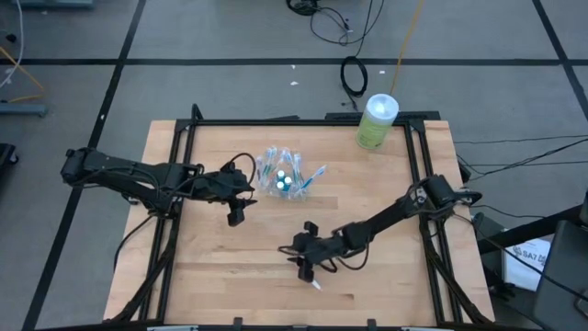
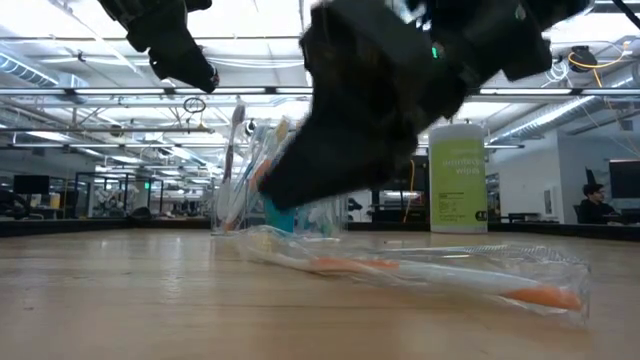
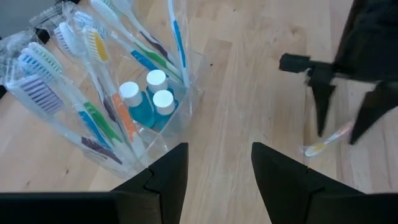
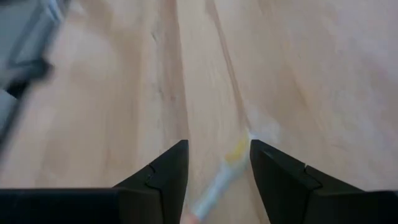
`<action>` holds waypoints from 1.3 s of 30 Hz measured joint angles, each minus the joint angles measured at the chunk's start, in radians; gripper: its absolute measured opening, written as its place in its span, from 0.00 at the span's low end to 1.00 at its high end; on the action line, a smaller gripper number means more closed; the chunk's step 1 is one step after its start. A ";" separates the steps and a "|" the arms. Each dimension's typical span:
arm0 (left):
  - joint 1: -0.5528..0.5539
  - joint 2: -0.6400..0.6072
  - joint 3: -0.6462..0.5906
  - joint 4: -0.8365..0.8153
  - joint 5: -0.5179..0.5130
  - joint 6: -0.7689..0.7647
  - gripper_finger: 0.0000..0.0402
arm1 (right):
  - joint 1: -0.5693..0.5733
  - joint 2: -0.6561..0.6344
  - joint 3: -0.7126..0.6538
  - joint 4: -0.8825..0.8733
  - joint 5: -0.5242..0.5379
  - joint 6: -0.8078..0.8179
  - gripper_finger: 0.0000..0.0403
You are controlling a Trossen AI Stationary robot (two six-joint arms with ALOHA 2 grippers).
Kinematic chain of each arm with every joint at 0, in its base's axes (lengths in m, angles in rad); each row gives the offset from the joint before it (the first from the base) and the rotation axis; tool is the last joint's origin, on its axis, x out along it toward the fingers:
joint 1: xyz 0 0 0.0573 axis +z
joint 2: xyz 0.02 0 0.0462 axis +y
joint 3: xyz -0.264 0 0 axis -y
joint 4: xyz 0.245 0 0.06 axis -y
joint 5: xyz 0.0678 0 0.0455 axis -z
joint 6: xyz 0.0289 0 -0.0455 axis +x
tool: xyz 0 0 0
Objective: Pick & Place toothbrushing station
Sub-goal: Put the orange toothbrush into the transparent organizer
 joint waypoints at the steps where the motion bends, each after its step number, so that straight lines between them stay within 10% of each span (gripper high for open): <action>1: 0.000 0.000 0.000 0.000 0.000 0.001 0.46 | 0.000 0.011 -0.001 -0.008 0.000 0.002 0.41; 15: 0.000 0.000 0.000 0.001 0.001 0.002 0.46 | 0.010 0.090 0.001 -0.016 -0.016 -0.153 0.40; 39: -0.002 0.000 0.000 -0.006 0.020 0.001 0.46 | -0.079 0.042 -0.002 -0.180 -0.118 -0.290 0.03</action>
